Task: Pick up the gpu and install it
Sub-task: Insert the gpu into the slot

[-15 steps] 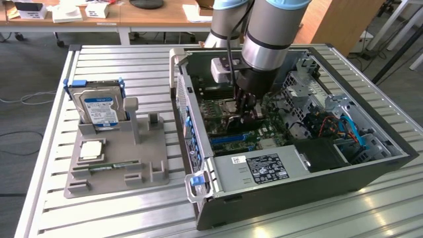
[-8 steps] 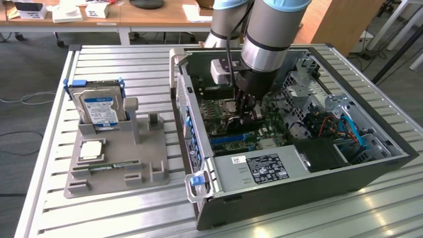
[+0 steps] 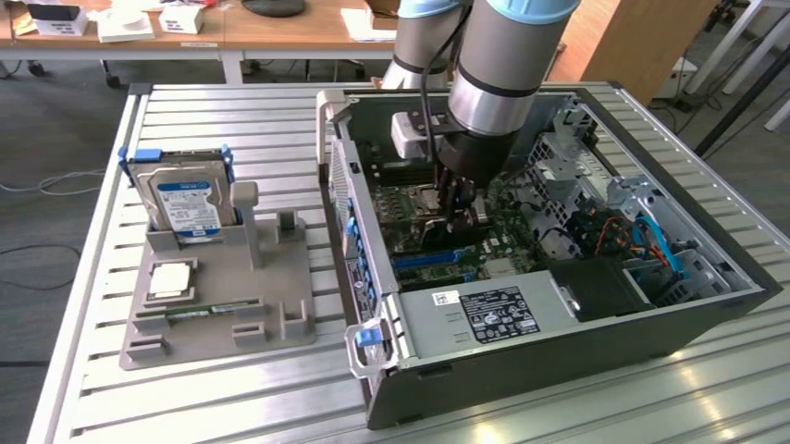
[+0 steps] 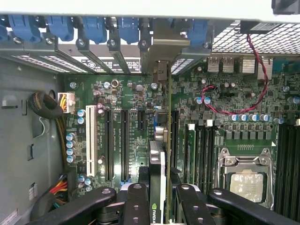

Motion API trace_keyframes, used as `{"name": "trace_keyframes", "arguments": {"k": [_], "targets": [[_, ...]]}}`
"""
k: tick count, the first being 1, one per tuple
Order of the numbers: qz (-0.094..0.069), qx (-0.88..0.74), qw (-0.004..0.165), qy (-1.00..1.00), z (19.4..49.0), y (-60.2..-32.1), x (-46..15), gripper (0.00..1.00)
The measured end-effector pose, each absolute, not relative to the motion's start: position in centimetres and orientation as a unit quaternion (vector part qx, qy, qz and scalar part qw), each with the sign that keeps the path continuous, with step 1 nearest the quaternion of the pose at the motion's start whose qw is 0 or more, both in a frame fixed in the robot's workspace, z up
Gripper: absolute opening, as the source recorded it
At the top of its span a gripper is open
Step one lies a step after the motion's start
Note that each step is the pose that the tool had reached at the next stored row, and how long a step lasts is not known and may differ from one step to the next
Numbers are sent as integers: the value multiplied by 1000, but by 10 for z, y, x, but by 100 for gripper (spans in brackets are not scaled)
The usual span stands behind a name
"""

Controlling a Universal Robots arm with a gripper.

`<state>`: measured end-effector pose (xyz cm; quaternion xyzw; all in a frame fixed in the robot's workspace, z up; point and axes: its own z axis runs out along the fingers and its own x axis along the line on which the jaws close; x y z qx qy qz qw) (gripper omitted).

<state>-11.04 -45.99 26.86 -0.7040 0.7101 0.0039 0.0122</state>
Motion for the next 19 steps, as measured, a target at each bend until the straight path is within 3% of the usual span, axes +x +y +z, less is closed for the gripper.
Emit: {"name": "trace_keyframes", "arguments": {"k": [19], "targets": [[4, -704, 12, 710, 263, -460, -111, 27]]}}
